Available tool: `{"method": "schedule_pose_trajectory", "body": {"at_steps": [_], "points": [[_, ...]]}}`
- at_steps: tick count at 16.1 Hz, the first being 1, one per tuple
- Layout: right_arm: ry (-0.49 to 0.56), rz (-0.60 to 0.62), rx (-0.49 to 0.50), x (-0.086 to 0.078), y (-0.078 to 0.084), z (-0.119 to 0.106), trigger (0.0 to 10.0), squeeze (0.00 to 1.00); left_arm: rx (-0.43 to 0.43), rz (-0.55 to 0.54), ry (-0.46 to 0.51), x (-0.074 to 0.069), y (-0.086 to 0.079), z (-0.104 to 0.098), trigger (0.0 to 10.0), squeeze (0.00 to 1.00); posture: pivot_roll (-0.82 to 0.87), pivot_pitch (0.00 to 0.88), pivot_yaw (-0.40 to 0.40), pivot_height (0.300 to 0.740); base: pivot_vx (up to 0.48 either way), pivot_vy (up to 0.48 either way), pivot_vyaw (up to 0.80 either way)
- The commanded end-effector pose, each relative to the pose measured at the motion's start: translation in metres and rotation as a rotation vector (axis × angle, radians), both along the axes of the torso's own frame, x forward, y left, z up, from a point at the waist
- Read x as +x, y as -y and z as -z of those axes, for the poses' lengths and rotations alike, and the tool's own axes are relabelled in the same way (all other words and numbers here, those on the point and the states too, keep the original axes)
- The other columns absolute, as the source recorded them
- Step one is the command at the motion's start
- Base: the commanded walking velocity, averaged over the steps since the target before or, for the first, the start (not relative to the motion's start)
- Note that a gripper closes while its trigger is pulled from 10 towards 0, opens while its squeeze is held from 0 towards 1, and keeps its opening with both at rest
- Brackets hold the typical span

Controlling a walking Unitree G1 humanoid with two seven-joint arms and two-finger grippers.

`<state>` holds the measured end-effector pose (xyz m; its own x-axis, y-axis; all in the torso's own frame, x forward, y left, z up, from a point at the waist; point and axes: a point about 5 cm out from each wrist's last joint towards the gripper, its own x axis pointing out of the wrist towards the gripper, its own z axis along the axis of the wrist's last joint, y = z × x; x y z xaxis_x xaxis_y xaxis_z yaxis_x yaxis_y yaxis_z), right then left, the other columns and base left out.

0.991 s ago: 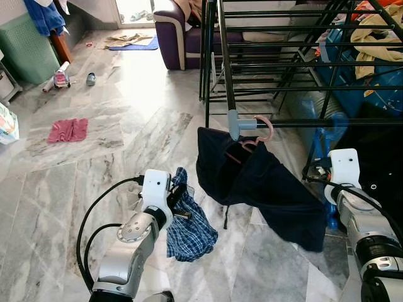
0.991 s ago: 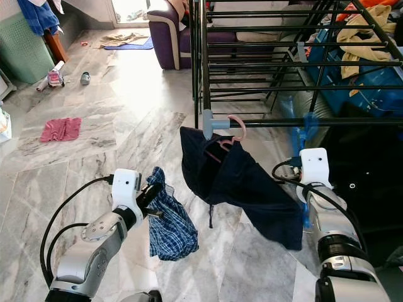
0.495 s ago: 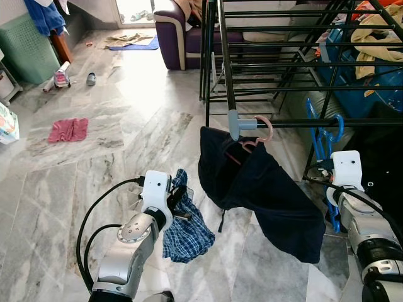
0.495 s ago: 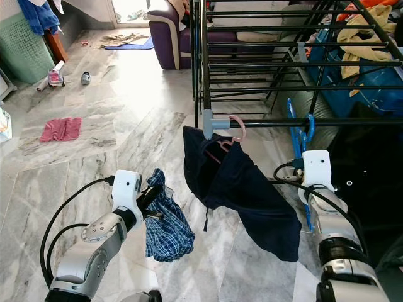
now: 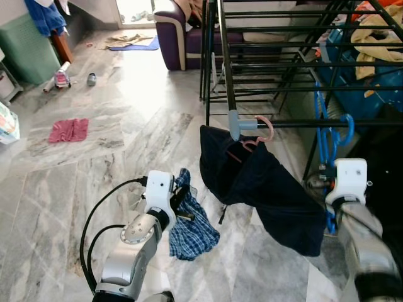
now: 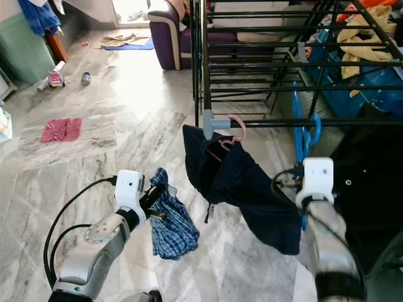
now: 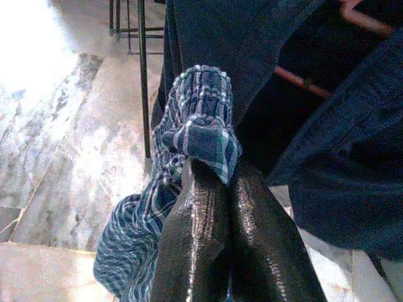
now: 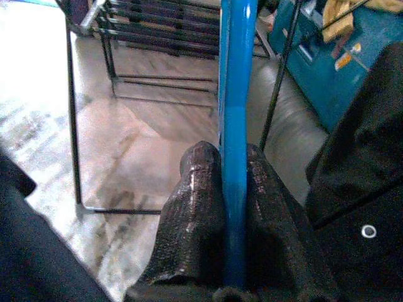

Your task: Hang hanger

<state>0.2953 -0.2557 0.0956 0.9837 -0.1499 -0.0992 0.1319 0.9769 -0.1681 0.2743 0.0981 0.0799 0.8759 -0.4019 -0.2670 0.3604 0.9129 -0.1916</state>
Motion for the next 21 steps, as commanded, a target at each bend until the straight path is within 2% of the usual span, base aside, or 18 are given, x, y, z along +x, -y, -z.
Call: {"method": "schedule_pose_trajectory", "body": {"at_steps": [1,3,5,9,15,21], "points": [[0.034,0.024,0.012,-0.006,0.001,-0.008,10.0,0.0,-0.001,0.011,0.02,-0.002,0.0,-0.002,10.0,0.0,-0.05,0.089,0.004,0.74,0.0,0.0,0.0],[0.059,0.053,0.02,-0.019,0.0,-0.01,10.0,0.0,-0.046,0.009,0.051,-0.002,0.002,-0.008,10.0,0.0,-0.05,0.091,0.004,0.74,0.0,0.0,0.0],[0.02,0.072,0.047,-0.034,-0.005,-0.003,10.0,0.0,-0.046,0.026,0.063,-0.004,0.007,-0.01,10.0,0.0,-0.06,0.093,0.002,0.74,0.0,0.0,0.0],[-0.046,0.09,0.108,-0.053,-0.018,0.011,10.0,0.0,-0.048,0.045,0.063,-0.005,0.011,-0.009,10.0,0.0,-0.07,0.093,-0.004,0.74,0.0,0.0,0.0],[-0.101,0.074,0.183,-0.061,-0.036,0.015,10.0,0.0,-0.048,0.06,0.058,-0.007,0.013,-0.008,10.0,0.0,-0.06,0.088,-0.005,0.74,0.0,0.0,0.0],[-0.14,0.053,0.193,-0.06,-0.043,0.017,10.0,0.0,-0.044,0.065,0.068,-0.007,0.013,-0.009,10.0,0.0,-0.06,0.093,-0.01,0.74,-0.259,0.0,0.0]]}}
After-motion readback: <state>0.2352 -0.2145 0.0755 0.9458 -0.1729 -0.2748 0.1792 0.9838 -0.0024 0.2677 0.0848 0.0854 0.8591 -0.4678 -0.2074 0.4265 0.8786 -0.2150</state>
